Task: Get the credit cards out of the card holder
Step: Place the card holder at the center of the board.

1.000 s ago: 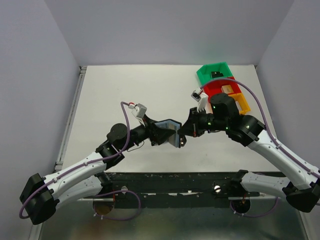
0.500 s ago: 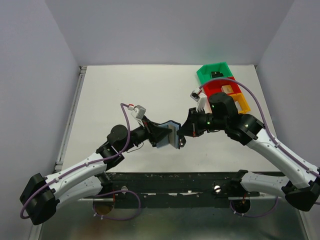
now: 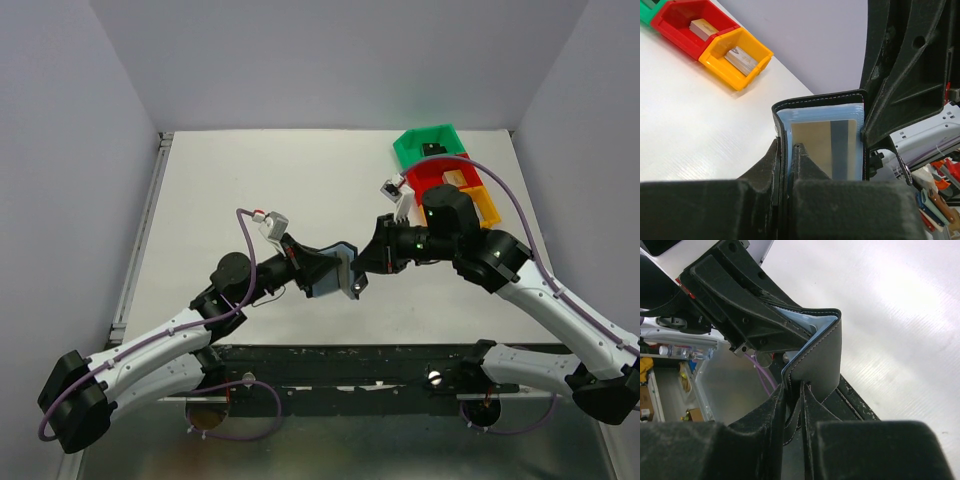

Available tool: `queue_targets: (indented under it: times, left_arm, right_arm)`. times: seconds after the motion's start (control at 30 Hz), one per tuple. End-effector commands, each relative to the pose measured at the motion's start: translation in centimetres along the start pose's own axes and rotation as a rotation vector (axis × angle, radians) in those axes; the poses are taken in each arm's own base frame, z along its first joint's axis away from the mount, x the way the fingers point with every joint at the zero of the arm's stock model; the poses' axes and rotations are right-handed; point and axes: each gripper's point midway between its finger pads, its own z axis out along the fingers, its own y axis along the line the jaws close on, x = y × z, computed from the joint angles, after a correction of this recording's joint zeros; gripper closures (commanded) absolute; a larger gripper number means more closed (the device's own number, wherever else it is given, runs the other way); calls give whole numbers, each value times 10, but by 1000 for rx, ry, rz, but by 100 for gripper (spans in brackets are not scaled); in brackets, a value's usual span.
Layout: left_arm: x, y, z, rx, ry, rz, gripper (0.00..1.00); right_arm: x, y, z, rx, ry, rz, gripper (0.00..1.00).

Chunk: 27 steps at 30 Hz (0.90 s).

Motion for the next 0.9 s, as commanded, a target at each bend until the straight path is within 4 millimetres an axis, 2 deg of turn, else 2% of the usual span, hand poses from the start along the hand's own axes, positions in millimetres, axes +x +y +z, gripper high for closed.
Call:
queue_targets:
  times: [0.0,0.2,0.53,0.6,0.67,0.73,0.8,0.87]
  left_arm:
    - [-6,-13,-2,51,-24,13,100]
    - [-7,-12,-3,45,-26,16,100]
    - [-10,-13,-6,44,-40,18,99]
    - [-11,-12,-6,35,-40,17,79]
    - [-13,-11,-6,19,-43,10,53]
    - [-15,-11,-7,13,-48,11,34]
    - [-16,-13,-7,16,-47,12,26]
    - [-15,-15,-6,29,-41,9,22]
  right_arm:
    - [-5,8,-1,-45,-25,-17,72]
    - [-6,7,-1,-41,-30,-18,69]
    - [-4,4,0,-32,-25,-24,94]
    - [-4,1,0,-19,-27,-28,99]
    - [-4,-1,0,-5,-25,-30,100]
    - [-4,-4,0,10,-27,-36,100]
    - [-4,-7,0,27,-28,-31,100]
    - [-4,-12,1,47,-27,-26,100]
